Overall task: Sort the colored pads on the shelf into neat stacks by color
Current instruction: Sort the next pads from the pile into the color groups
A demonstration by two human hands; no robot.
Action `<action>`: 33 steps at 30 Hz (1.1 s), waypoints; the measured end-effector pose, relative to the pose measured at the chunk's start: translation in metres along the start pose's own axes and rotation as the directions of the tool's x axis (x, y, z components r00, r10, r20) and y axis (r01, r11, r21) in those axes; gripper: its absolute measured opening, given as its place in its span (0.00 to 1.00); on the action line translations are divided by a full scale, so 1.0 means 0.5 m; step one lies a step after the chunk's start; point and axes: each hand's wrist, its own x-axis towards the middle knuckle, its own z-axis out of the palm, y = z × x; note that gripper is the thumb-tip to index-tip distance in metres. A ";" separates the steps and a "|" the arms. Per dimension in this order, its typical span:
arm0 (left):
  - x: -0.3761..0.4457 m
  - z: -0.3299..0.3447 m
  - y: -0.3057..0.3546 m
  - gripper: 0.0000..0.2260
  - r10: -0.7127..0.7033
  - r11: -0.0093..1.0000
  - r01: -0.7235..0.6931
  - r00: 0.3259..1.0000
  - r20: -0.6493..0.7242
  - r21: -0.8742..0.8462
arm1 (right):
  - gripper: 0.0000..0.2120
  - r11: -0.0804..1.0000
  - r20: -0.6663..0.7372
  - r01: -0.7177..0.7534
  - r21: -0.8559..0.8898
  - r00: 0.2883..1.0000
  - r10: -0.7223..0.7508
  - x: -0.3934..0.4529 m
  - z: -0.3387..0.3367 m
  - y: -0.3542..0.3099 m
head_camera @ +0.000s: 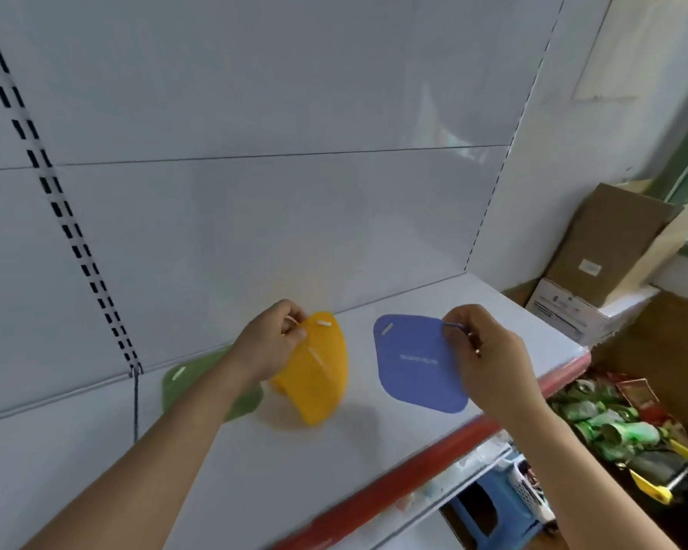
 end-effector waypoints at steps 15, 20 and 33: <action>0.090 0.044 -0.051 0.11 -0.152 0.849 0.237 0.965 -0.212 0.472 | 0.10 0.974 0.427 0.074 0.215 0.890 -0.161 0.301 0.147 0.151; 0.093 0.078 -0.036 0.15 -0.021 0.785 0.190 0.959 -0.281 0.590 | 0.08 0.982 0.491 0.086 0.169 0.857 -0.160 0.338 0.204 0.168; 0.072 0.139 -0.021 0.21 -0.015 0.702 0.179 0.971 -0.238 0.689 | 0.11 0.919 0.433 0.384 -0.086 0.845 -0.312 0.319 0.276 0.170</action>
